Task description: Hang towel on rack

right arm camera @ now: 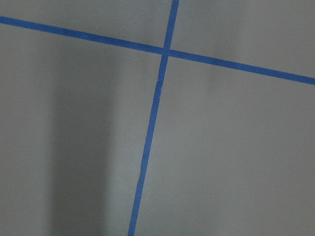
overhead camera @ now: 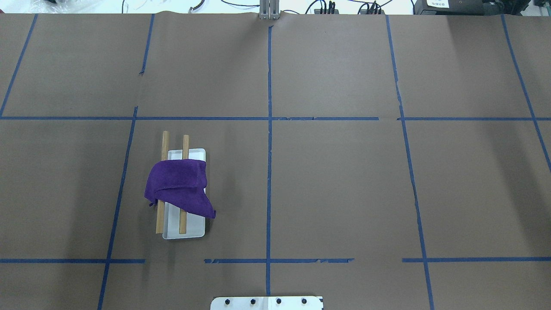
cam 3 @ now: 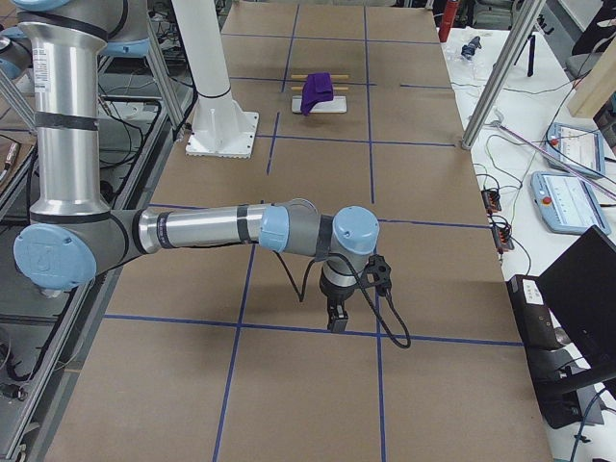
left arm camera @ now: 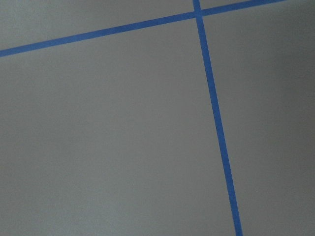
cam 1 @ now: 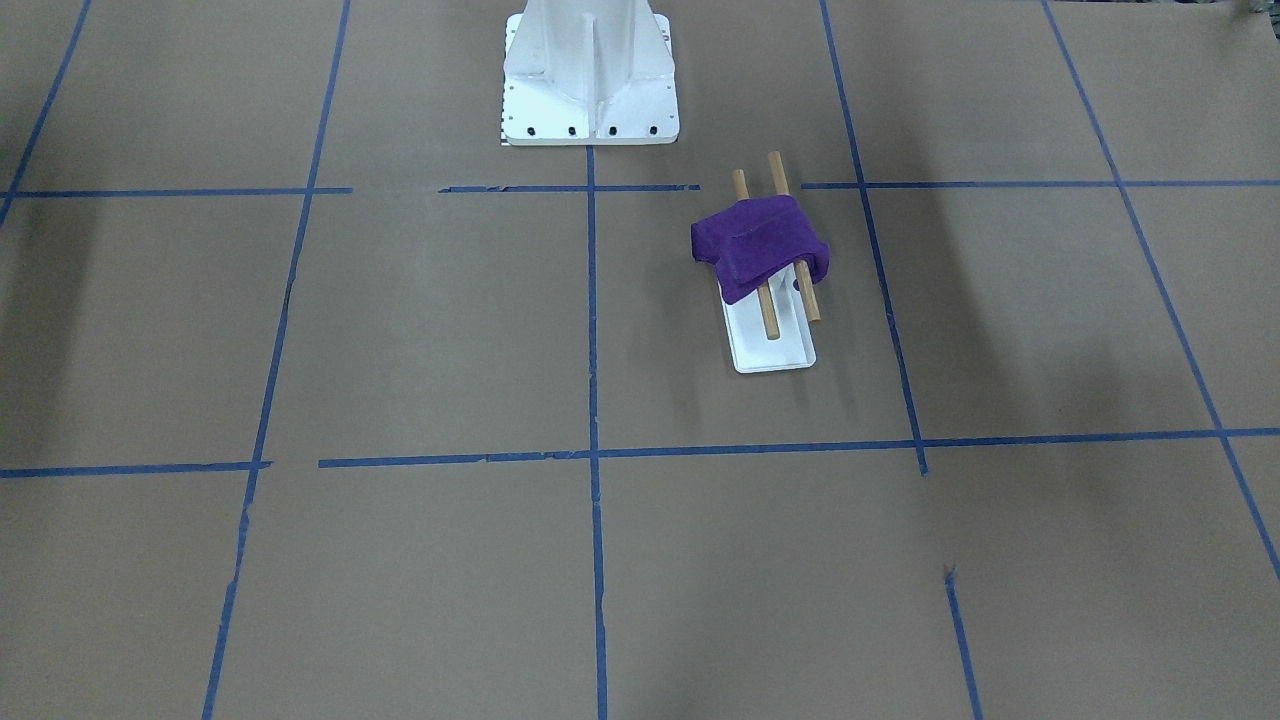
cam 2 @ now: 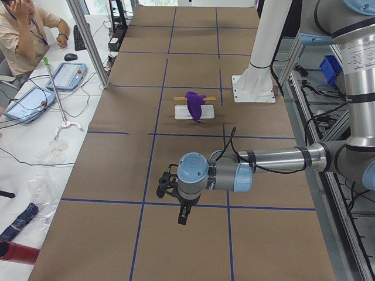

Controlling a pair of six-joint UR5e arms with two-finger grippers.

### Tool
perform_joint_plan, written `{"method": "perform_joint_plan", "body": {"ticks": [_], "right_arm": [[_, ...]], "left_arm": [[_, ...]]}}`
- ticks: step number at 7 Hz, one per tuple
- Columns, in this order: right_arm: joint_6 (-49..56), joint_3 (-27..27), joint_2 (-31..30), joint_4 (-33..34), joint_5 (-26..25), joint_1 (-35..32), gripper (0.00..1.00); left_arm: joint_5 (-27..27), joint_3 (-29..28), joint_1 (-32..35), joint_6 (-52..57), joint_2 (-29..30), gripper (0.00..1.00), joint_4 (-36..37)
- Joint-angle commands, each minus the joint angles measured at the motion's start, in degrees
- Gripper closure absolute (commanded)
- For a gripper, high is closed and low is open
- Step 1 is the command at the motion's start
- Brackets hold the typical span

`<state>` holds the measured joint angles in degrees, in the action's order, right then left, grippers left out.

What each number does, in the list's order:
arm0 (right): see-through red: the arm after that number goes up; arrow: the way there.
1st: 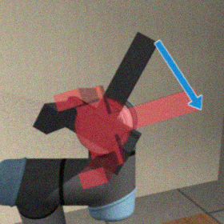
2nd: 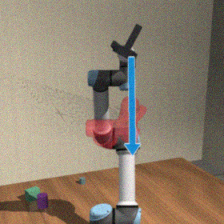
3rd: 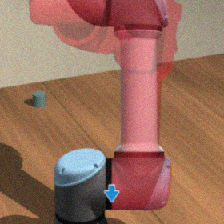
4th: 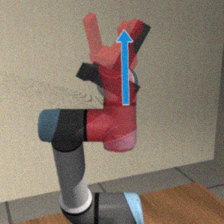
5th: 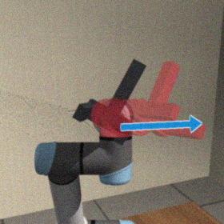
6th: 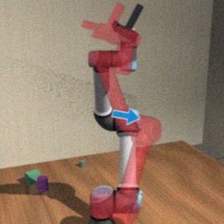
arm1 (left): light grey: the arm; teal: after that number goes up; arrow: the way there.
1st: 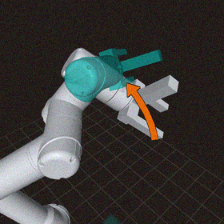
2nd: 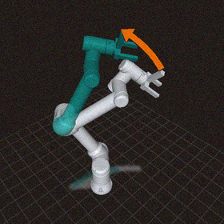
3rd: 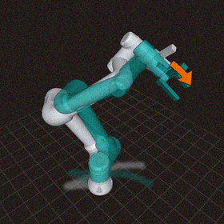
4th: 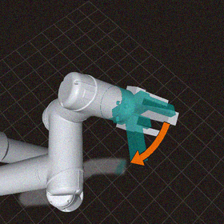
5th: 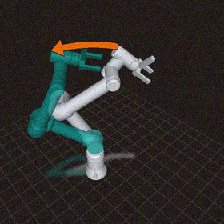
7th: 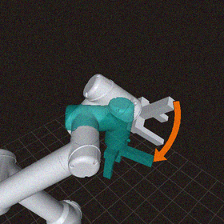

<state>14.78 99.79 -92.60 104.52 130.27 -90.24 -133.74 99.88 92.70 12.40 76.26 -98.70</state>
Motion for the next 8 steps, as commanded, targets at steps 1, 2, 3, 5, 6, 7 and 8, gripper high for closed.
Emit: {"method": "perform_joint_plan", "body": {"ticks": [1, 2, 3, 5, 6, 7, 8], "right_arm": [[-0.1, -1.6, 0.0, -0.4, 0.0, 0.1, 0.0], [-0.2, -1.6, 0.0, -0.4, 0.3, 0.1, 0.0], [-0.4, -2.2, 0.4, -0.5, 2.8, 0.1, 0.0], [-0.3, -2.7, 0.8, -0.5, 3.0, 0.1, 0.0], [-0.3, -2.7, 0.8, -0.5, 3.0, 0.1, 0.0], [-0.3, -2.7, 0.8, -0.5, 3.0, 0.1, 0.0], [-0.2, -2.7, 0.7, -0.5, 3.0, 0.1, 0.0]], "left_arm": [[-0.2, 2.6, -0.8, 0.6, 1.0, 0.0, 2.5], [-0.2, 2.2, -0.8, 0.6, 1.1, 0.0, 2.7], [-0.2, 2.4, -0.9, -0.5, 1.2, 0.0, 3.4], [0.0, 1.2, -1.1, -5.4, 6.5, 0.0, 12.7], [0.4, -0.1, -1.1, -4.9, 6.9, 0.0, 14.1], [0.4, -0.6, -1.1, -4.7, 6.6, 0.0, 13.9], [0.4, -0.7, -1.1, -4.7, 6.6, 0.0, 14.0]]}}
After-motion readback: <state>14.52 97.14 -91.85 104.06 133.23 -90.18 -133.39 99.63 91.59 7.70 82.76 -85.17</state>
